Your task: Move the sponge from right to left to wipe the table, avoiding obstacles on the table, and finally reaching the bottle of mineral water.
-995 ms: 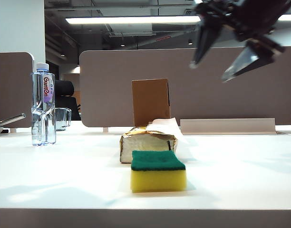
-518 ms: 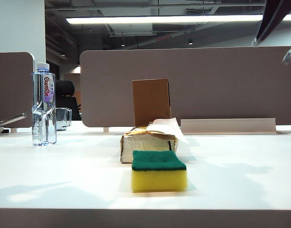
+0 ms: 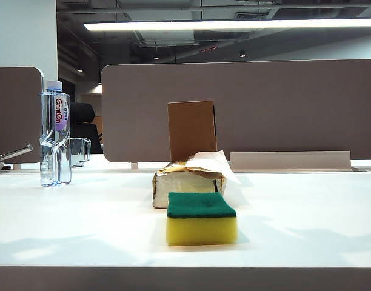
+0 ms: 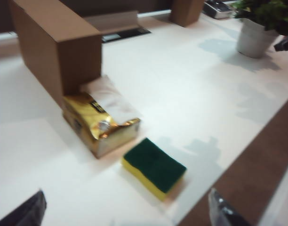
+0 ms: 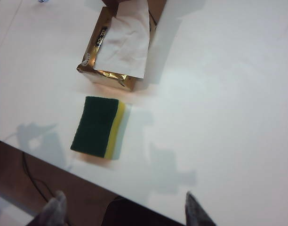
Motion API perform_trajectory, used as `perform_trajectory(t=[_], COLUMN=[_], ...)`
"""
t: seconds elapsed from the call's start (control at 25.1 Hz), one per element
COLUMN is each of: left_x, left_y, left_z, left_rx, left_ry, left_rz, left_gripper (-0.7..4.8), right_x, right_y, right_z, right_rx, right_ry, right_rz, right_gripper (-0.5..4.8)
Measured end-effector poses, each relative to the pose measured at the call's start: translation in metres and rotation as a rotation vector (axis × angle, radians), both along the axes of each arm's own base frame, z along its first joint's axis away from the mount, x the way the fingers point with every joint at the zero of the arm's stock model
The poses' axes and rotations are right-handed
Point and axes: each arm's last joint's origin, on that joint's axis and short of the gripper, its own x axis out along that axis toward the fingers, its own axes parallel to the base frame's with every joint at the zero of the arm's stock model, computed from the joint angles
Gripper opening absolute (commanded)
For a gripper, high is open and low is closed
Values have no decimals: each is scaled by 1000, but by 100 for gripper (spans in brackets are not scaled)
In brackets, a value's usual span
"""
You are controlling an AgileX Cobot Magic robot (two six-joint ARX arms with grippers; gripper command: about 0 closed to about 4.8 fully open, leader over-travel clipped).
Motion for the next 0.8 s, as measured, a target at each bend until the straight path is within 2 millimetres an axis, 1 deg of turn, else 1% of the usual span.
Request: perform_trajectory(t=[0.16, 0.24, 0.4, 0.52, 0.64, 0.68, 0.8], left_x=[3, 10, 22, 33, 43, 50, 59], left_y=[-4, -7, -15, -29, -41, -48, -59], left_z=[-3, -6, -11, -13, -18, -23, -33], left_rx=[-33, -36, -55, -57, -44, -36, -21], left_ry=[81, 130, 216, 237, 270, 303, 380], left_rz=[-23, -36, -62, -122, -140, -159, -172], left_gripper=[479, 479, 479, 479, 479, 479, 479], right_x=[-9, -18, -20, -20, -20, -20, -20], right_y=[-1, -2, -2, -2, -2, -2, -1], right_z=[-2, 0, 1, 0, 0, 0, 0], right_rx=[-1, 0, 3, 2, 2, 2, 3], right_ry=[19, 4, 4, 8, 9, 8, 8], right_rz=[-3, -3, -6, -6, -6, -6, 0], right_gripper=[323, 323, 323, 323, 323, 323, 323])
